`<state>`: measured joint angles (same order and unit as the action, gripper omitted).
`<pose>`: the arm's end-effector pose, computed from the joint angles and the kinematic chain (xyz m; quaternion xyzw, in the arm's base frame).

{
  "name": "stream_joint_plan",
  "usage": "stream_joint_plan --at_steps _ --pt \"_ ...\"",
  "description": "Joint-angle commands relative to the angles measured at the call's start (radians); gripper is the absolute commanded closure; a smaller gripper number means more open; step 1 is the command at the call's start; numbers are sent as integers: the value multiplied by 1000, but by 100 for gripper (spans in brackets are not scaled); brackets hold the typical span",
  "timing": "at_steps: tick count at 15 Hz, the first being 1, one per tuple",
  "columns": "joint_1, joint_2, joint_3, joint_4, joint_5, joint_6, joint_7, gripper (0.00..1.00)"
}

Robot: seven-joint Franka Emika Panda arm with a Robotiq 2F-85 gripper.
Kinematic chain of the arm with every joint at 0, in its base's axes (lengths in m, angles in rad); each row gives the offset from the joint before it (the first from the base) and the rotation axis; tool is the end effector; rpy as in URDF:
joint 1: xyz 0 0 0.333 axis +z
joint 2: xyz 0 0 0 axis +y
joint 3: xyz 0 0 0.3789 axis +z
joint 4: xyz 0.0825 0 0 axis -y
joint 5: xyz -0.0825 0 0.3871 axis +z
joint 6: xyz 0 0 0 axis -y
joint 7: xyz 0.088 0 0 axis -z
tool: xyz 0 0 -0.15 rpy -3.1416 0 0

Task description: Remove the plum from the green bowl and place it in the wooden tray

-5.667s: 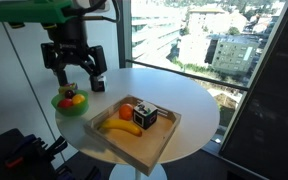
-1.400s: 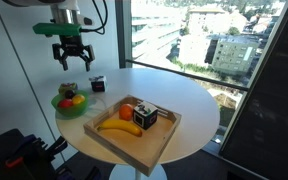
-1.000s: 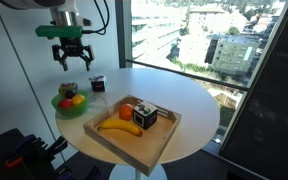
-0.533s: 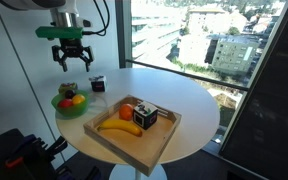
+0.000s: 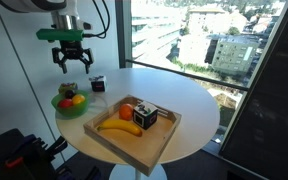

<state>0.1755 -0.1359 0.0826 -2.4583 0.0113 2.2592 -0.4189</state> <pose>0.4329 0.1149 0.3601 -0.9442 -0.3279 0.0318 0.0012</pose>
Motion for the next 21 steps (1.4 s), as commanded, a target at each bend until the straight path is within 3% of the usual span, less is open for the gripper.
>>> stream_joint_plan --at_steps 1,9,21 --pt "-4 34 9 24 -1 5 -18 0" --pt "5 48 46 4 -22 64 -5 0" --pt "24 52 72 -117 -4 214 -12 0"
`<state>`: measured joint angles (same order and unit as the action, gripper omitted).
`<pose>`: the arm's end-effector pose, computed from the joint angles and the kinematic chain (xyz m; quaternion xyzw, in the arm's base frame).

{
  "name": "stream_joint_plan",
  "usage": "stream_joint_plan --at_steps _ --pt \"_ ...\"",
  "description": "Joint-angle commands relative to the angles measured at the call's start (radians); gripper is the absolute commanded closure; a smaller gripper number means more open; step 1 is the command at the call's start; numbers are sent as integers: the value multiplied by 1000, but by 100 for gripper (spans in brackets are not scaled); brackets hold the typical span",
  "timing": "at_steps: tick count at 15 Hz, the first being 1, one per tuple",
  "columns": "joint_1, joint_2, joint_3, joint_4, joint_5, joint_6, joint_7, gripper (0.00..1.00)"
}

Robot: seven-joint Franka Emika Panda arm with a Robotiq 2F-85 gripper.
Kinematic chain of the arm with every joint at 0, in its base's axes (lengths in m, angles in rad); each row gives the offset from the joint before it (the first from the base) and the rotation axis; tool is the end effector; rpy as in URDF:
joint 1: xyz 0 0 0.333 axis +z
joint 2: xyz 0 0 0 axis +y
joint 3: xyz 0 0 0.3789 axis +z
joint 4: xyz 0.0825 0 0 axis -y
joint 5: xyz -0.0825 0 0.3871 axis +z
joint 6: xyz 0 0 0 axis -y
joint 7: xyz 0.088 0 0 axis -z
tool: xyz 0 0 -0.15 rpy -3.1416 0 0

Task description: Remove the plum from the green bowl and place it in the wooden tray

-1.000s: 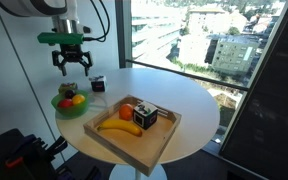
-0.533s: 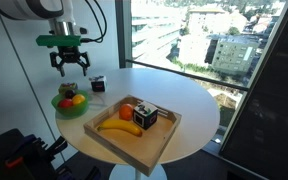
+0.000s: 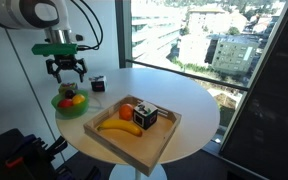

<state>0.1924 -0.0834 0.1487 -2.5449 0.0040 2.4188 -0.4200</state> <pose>0.4145 0.1468 0.3143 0.9289 0.3696 -0.0220 0.0040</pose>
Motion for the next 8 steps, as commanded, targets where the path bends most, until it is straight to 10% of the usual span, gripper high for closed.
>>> stream_joint_plan --at_steps 1,8 --pt "10 5 8 -38 6 73 -16 0" --pt "19 50 15 -62 17 180 -40 0"
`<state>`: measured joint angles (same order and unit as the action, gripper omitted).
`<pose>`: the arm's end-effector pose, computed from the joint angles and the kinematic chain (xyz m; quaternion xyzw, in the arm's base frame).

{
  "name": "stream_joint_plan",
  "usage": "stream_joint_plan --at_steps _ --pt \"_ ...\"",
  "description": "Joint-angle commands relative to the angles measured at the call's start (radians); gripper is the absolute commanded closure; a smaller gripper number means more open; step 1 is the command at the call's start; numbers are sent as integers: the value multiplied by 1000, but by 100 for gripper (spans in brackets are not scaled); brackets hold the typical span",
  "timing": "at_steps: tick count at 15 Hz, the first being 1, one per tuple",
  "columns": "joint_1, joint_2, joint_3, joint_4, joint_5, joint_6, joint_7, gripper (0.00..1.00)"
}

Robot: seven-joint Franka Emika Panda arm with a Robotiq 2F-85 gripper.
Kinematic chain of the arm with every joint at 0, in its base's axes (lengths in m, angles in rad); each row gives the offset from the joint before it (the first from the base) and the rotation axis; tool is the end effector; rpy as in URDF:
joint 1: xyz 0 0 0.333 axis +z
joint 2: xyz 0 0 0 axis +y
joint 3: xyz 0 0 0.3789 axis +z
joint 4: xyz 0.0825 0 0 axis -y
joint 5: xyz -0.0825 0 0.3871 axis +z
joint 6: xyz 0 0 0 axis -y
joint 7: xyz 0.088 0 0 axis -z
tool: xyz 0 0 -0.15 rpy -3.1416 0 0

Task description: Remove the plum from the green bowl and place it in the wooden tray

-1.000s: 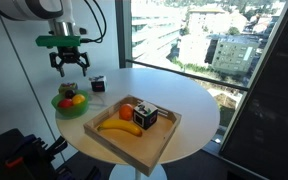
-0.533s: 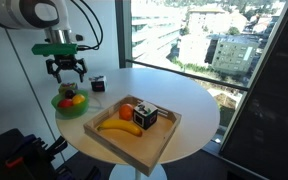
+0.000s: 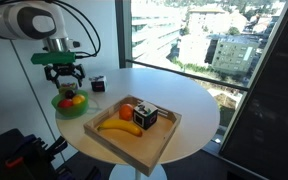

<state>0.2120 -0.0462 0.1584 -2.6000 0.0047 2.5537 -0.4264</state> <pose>0.4067 0.1576 0.2887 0.9225 0.3861 -0.0004 0.0023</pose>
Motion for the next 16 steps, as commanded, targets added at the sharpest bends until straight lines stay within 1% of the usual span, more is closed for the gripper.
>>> stream_joint_plan --at_steps 1,4,6,7,16 --pt "-1 19 6 -6 23 57 -41 0" --pt "-3 35 11 -4 42 84 -60 0" --pt "-4 32 13 -2 68 76 -87 0" --pt "-8 37 13 0 29 63 -41 0" --pt "-8 51 15 7 24 65 -44 0"
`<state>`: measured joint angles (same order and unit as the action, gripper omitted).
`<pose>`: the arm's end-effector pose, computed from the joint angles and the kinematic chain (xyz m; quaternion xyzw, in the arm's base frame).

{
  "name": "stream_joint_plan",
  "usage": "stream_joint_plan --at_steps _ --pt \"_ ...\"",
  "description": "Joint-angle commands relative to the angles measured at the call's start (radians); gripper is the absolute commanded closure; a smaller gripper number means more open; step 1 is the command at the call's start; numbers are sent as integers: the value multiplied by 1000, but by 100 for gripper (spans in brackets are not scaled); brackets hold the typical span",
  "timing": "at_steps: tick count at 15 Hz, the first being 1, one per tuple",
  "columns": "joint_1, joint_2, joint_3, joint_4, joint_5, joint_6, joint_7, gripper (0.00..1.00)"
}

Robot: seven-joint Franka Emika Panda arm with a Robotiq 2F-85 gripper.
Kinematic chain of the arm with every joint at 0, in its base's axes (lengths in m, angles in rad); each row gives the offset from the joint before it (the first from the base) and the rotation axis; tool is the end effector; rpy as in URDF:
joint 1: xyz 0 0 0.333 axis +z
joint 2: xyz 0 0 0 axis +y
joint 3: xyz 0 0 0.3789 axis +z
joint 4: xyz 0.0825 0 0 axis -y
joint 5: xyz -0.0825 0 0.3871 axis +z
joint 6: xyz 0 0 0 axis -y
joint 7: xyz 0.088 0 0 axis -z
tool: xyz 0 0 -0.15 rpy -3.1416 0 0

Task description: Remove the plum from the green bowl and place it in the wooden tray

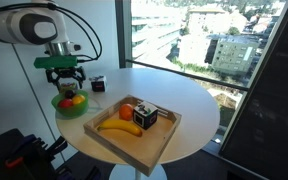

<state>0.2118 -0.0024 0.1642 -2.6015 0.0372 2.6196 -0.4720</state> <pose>0.4122 0.1627 0.2750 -0.9178 -0.3967 -0.0107 0.0087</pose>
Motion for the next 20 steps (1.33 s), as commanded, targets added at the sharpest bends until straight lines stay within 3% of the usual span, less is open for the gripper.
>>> stream_joint_plan --at_steps 1,20 --pt "-8 11 9 10 -10 0 1 0" --pt "-12 97 37 68 -38 5 9 0"
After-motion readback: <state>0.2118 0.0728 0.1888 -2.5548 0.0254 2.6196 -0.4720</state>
